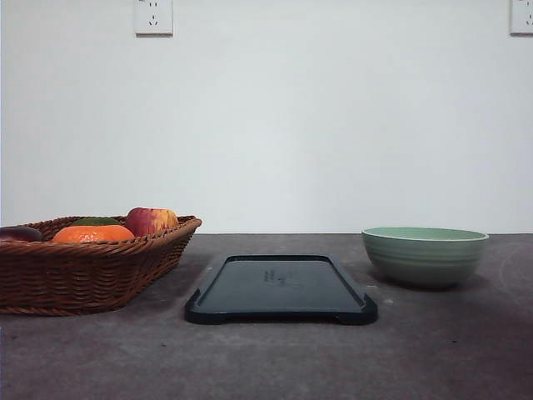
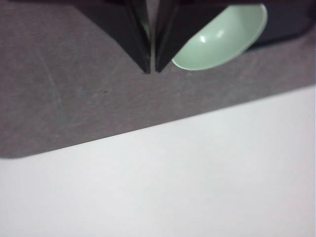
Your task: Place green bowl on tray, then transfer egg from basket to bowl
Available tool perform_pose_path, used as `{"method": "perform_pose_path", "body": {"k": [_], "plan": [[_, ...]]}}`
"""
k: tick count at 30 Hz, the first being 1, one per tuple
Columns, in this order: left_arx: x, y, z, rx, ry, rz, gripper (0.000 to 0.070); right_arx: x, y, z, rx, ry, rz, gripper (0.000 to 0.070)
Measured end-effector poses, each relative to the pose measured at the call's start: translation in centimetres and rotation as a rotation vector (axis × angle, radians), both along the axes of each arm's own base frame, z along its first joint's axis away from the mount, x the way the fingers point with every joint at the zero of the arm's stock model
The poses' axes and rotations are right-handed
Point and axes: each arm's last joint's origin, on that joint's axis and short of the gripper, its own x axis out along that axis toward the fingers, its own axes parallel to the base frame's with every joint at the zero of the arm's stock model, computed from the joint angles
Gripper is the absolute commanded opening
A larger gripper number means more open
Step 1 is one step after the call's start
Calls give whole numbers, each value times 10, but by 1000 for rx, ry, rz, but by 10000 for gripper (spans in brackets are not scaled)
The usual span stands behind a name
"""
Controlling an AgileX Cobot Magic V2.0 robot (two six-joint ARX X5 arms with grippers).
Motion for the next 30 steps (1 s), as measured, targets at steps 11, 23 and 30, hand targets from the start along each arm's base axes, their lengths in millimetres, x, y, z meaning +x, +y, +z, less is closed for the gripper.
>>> {"method": "perform_pose_path", "body": {"k": [11, 23, 30], "plan": [[-1, 1, 31, 313, -316, 36, 0, -4, 0, 20, -48, -155, -2, 6], [3, 2, 106, 423, -193, 55, 0, 2, 0, 83, -125, -68, -5, 6], [31, 1, 140, 468, -23, -13, 0, 27, 4, 109, -168, 116, 102, 6]]}}
